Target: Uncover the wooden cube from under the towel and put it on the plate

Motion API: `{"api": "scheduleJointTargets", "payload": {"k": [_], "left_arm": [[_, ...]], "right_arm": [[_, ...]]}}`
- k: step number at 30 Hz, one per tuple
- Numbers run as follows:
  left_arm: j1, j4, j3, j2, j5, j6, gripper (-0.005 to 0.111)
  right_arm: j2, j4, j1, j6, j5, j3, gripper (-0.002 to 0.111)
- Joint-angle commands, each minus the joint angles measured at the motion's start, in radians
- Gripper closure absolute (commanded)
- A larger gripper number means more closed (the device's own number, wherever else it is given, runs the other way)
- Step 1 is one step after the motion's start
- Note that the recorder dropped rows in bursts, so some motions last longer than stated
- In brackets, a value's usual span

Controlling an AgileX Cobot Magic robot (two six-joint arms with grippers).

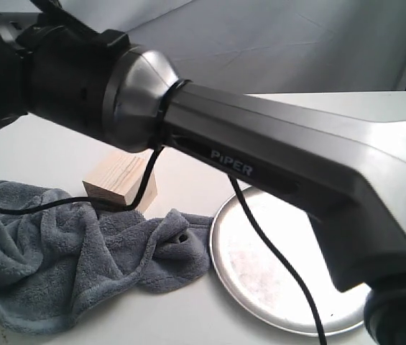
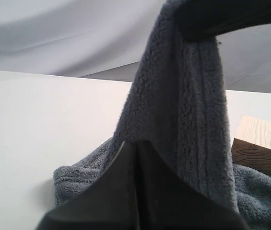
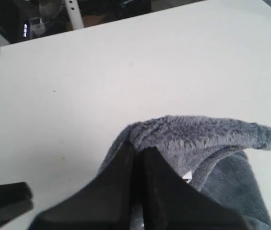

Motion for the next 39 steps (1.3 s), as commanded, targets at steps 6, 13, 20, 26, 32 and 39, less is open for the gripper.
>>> {"api": "scheduleJointTargets", "payload": {"k": [6, 13, 20, 26, 32, 39], "left_arm": [[0.0, -0.004, 0.004, -0.003, -0.01, 0.001, 0.107], [0.0, -0.004, 0.004, -0.003, -0.01, 0.001, 0.107], [0.0, -0.004, 0.004, -0.003, -0.01, 0.001, 0.107], [0.0, -0.004, 0.004, -0.003, -0.01, 0.001, 0.107], [0.0, -0.004, 0.004, -0.003, -0.01, 0.001, 0.107], [0.0, -0.004, 0.004, -0.003, -0.01, 0.001, 0.107]], "right_arm": [[0.03, -0.251, -0.029, 0.153, 0.155, 0.0, 0.108], [0.122, -0.305, -0.029, 0.198, 0.257, 0.0, 0.108], [0.174, -0.339, -0.029, 0.281, 0.278, 0.0, 0.108], [0.205, -0.37, -0.041, 0.361, 0.34, 0.0, 0.099], [0.223, -0.395, -0.051, 0.363, 0.379, 0.0, 0.069], [0.214, -0.395, -0.051, 0.343, 0.391, 0.0, 0.041]]}}
